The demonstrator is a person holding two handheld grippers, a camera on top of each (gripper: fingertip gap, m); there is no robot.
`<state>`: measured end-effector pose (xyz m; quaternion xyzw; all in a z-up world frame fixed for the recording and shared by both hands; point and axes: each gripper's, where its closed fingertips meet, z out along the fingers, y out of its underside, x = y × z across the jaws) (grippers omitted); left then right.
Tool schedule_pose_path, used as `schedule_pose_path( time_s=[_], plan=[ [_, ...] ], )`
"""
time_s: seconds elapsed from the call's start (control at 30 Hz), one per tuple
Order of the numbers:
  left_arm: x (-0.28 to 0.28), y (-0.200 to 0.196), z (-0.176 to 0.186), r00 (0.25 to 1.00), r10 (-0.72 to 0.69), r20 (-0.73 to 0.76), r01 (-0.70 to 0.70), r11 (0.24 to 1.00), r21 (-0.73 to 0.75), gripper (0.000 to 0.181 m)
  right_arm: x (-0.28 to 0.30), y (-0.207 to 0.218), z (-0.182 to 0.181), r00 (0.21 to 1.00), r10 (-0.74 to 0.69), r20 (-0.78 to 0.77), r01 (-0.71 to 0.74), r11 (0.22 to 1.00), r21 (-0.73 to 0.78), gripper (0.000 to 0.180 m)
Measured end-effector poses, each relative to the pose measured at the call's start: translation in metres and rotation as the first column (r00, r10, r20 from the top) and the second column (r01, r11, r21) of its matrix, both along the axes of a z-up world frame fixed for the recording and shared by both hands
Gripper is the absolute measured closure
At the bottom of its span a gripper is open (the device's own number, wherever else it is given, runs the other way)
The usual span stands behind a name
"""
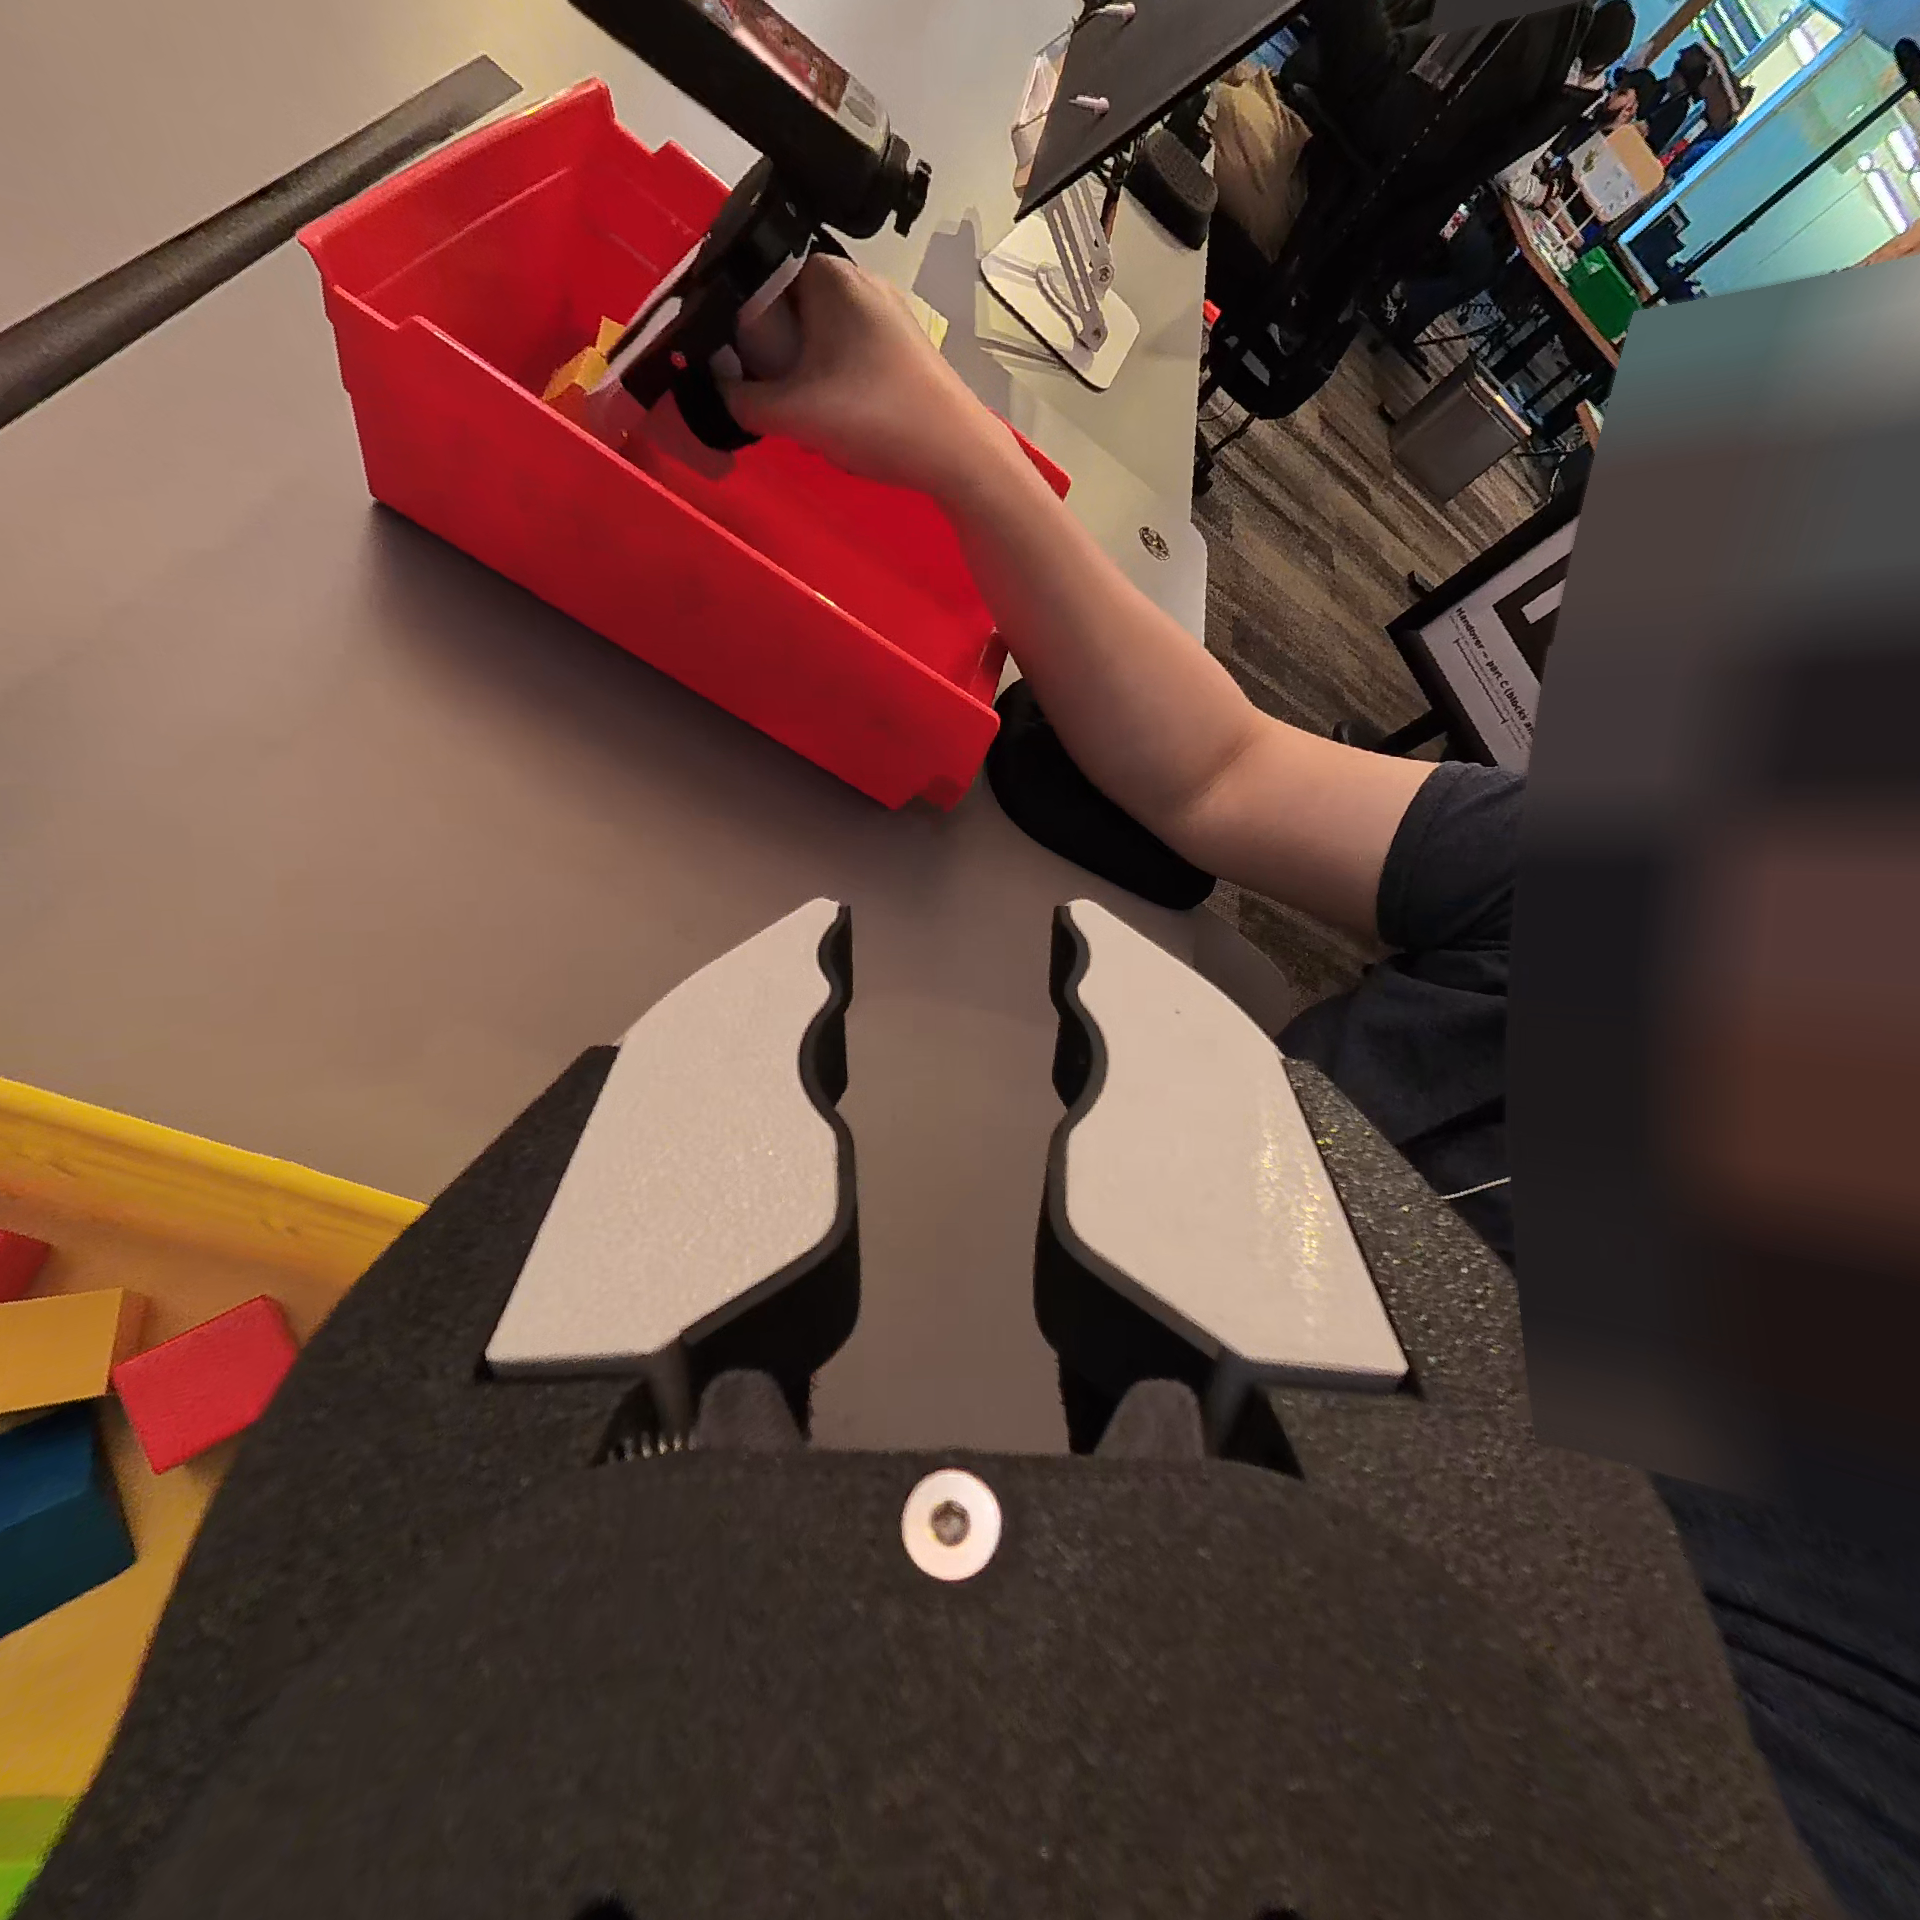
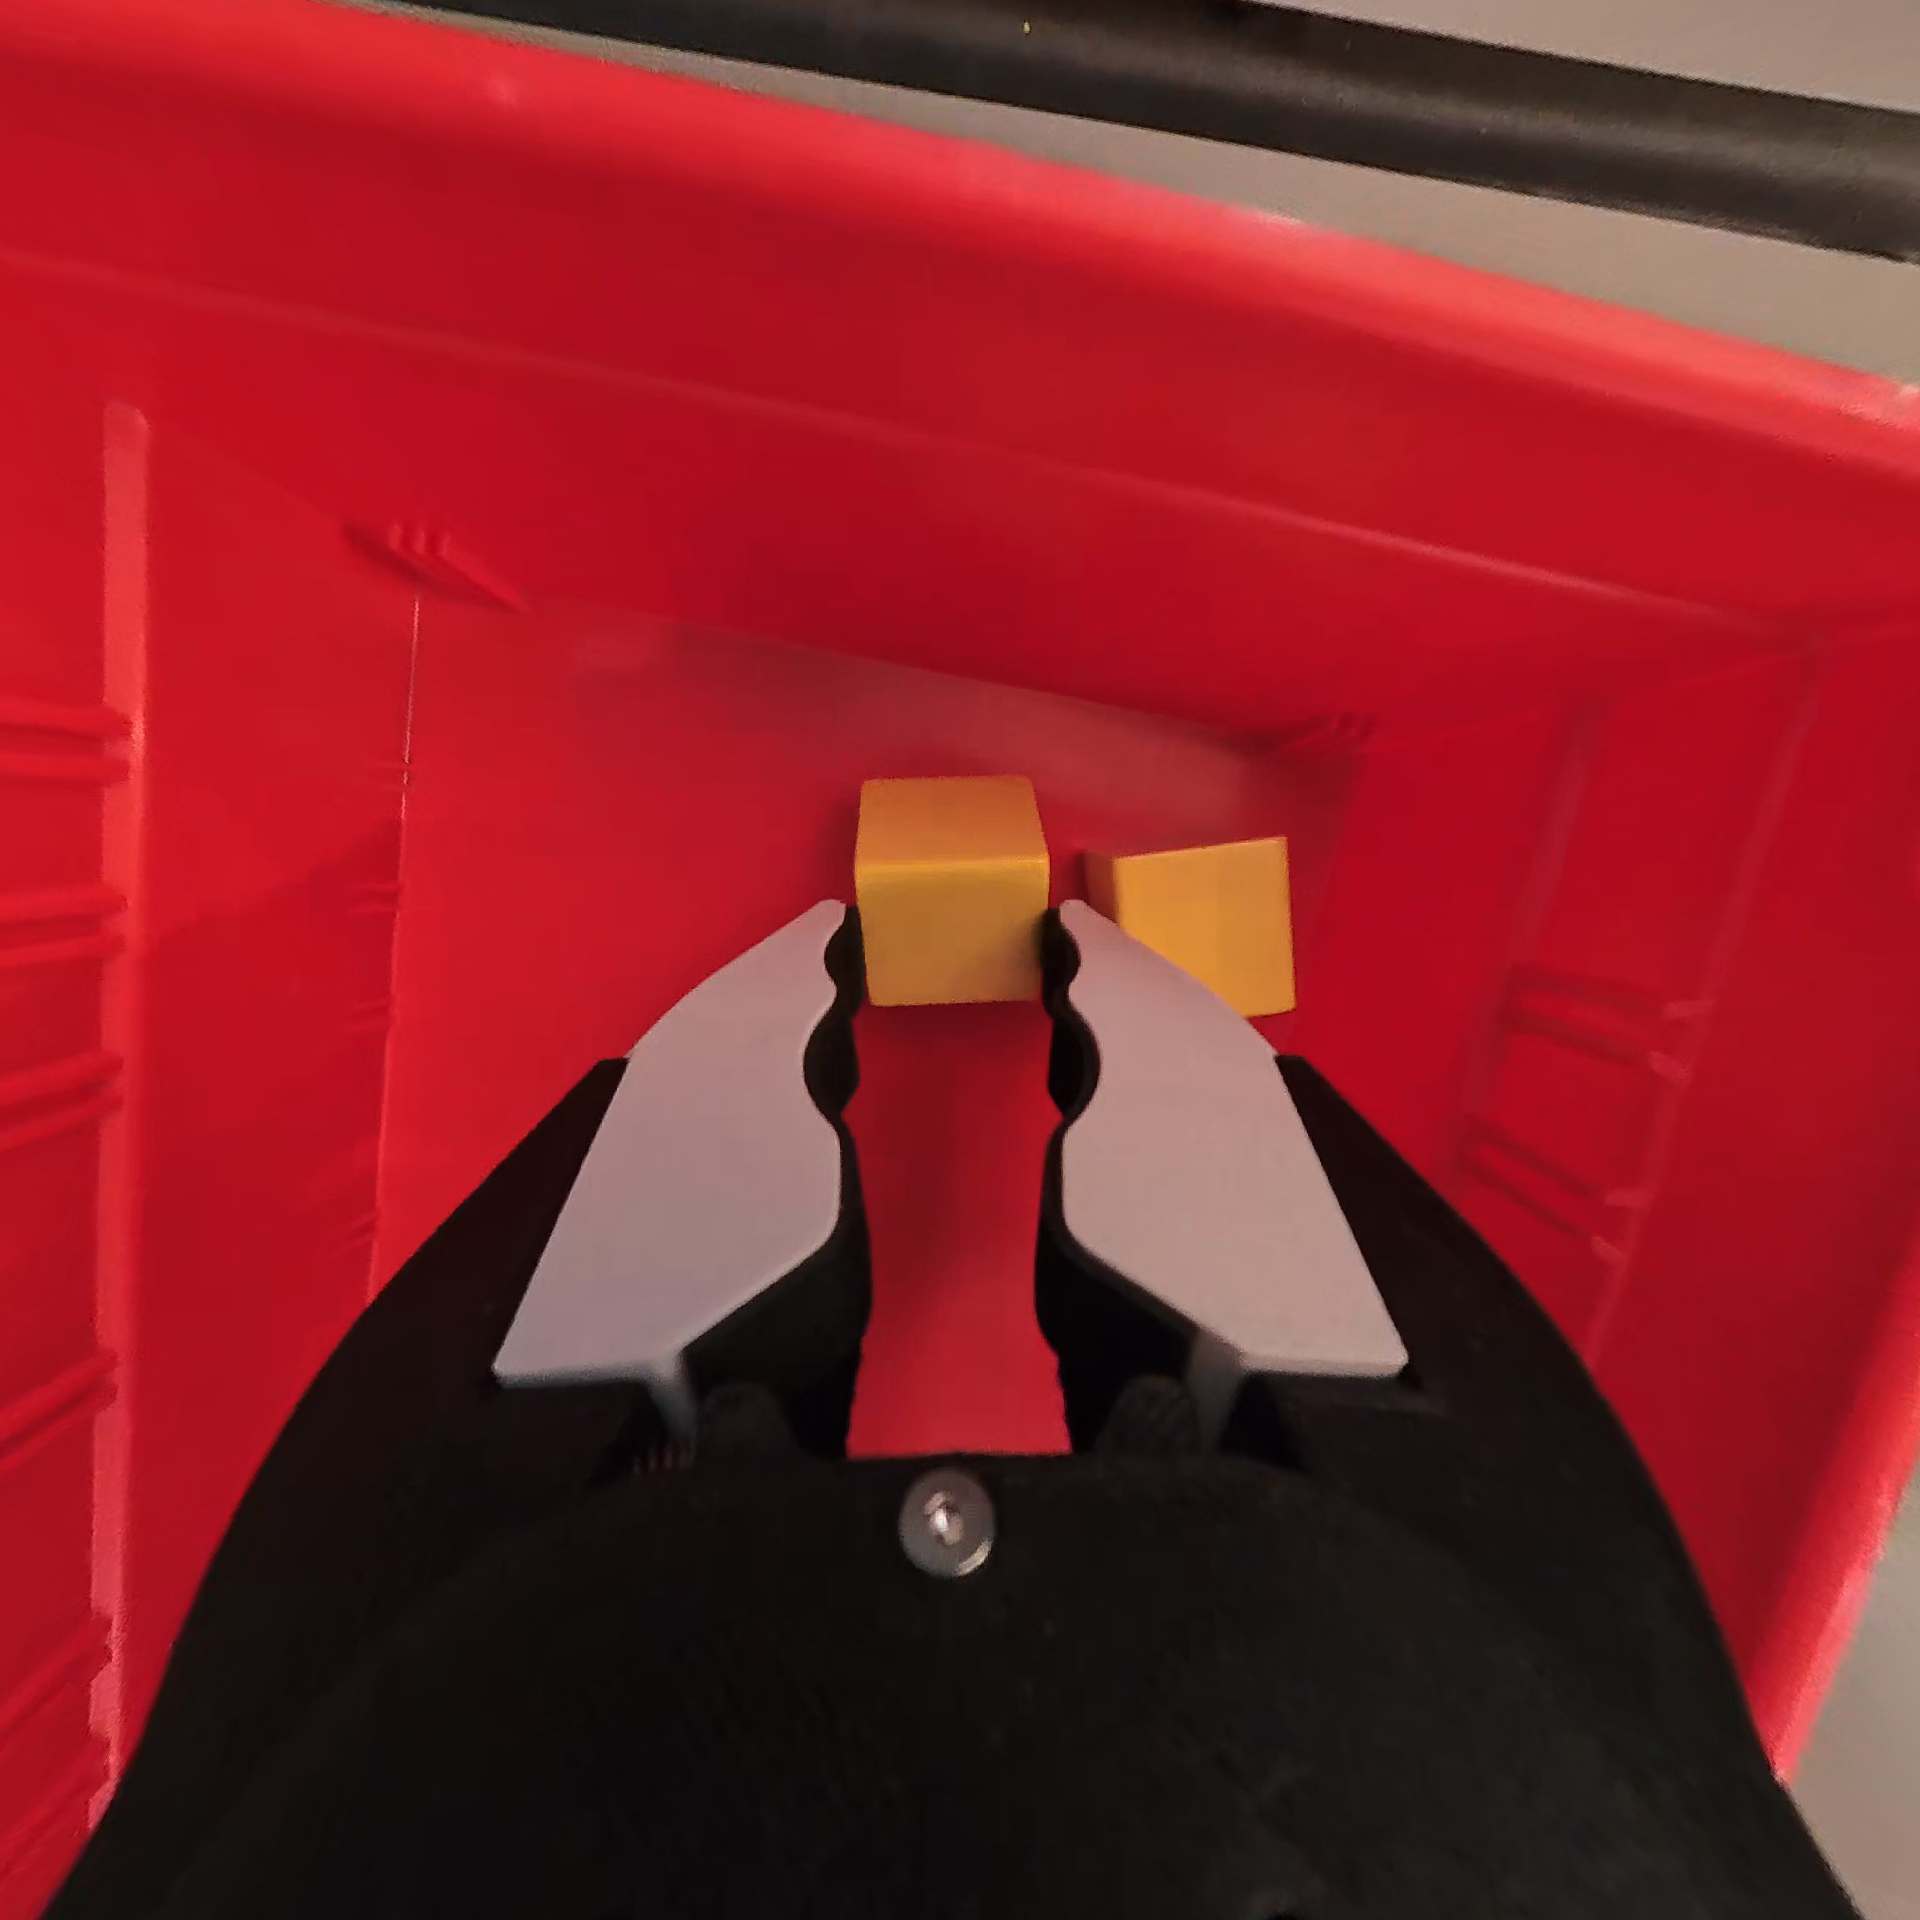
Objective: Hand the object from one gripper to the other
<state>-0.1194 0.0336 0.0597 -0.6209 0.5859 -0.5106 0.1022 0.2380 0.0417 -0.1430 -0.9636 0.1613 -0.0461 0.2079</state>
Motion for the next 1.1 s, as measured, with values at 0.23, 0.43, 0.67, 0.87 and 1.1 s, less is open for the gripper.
schedule_pose_path(
  time_s=[0.23, 0.43, 0.67, 0.87, 1.1],
  plan=[
    [0.001, 0.0, -0.002, 1.0, -0.002, -0.007, 0.002, 1.0, -0.009, 0.145, 0.002, 0.006, 0.001, 1.0, 0.009, -0.004, -0.009, 0.999, 0.045, 0.145],
    [0.003, 0.0, -0.005, 1.0, -0.002, -0.02, 0.002, 1.0, -0.02, 0.145, 0.003, 0.008, -0.001, 1.0, 0.013, -0.006, -0.012, 0.998, 0.055, 0.145],
    [0.004, 0.002, -0.004, 1.0, 0.004, -0.014, -0.004, 1.0, -0.02, 0.146, 0.0, 0.009, -0.005, 0.999, 0.035, -0.003, -0.035, 0.999, 0.032, 0.143],
    [-0.005, 0.025, -0.007, 0.994, 0.107, -0.034, -0.107, 0.994, 0.004, 0.146, -0.002, 0.011, 0.024, 0.998, 0.059, 0.022, -0.061, 0.992, 0.112, 0.142],
    [-0.077, 0.122, -0.071, 0.75, 0.56, -0.352, -0.414, 0.813, 0.41, 0.148, -0.017, 0.011, 0.076, 0.991, 0.121, 0.054, -0.131, 0.961, 0.245, 0.142]
  ],
)
